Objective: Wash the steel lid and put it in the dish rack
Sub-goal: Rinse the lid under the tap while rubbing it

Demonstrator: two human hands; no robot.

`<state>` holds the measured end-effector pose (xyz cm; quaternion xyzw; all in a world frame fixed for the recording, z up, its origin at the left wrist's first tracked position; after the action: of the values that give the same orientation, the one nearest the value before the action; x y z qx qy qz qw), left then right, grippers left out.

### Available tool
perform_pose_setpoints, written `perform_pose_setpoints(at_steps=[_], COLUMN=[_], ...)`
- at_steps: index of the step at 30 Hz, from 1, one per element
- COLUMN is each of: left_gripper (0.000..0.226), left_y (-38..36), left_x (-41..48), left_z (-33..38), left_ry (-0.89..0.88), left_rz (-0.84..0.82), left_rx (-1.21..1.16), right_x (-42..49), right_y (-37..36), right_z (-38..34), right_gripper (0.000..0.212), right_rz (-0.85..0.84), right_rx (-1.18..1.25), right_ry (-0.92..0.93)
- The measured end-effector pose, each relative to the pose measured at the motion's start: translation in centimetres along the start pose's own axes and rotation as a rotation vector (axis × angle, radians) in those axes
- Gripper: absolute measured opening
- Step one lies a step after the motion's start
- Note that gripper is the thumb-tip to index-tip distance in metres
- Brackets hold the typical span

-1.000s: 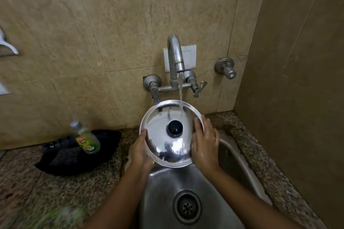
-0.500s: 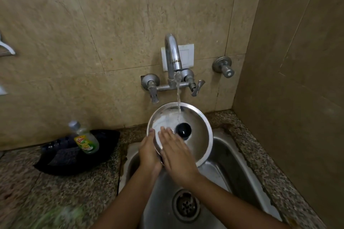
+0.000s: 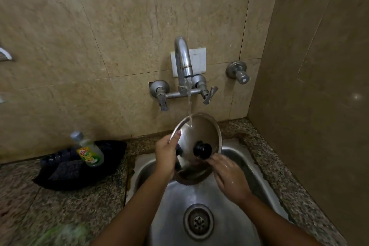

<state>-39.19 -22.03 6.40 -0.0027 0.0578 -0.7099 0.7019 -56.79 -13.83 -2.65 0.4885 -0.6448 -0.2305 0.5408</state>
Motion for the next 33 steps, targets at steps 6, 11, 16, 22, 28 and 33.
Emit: perform_pose_setpoints(at_steps=[6,11,16,22,28,33], left_gripper=[0.022,0.023,0.021,0.021,0.014,0.019], left_y=[-1.9,-1.8,0.7,4.8,6.1,3.9], left_x=[1.0,1.5,0.8,0.2,0.1,-0.2], left_z=[1.3,1.0,-0.2,-0.8,0.0,0.6], left_ry=[0.026,0.059,0.084,0.144,0.172,0.195], left_rz=[-0.090,-0.100,-0.117,0.016,0.145,0.115], left_rx=[-0.065,-0.093,-0.096,-0.256,-0.370,-0.318], right_x=[3.9,5.6,4.7,5.8,7.4,9.4], right_y=[3.0,4.2,4.5,3.8,3.0,4.1], right_z=[1.7,1.2,-0.2,-2.8,-2.9,-1.4], right_gripper=[0.023,0.026,0.026,0.027,0.028,0.025], right_rz=[0.271,0.399,0.488,0.388,0.329,0.340], right_rx=[0.155,0.434,0.404,0.374,0.463,0.489], right_ry=[-0.300,-0.448,-0.422,-0.297,-0.303,-0.431])
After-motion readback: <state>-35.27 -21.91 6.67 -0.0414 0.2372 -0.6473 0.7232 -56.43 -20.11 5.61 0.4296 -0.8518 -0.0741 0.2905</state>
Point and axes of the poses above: each hand's wrist, its own x-axis towards the middle knuckle, its own y-axis out of the back of the hand, z = x × y, the point moved 3 cm from there along x, towards the middle knuckle, and after that the axes turned 2 degrees about -x, right-handed, at the moved point
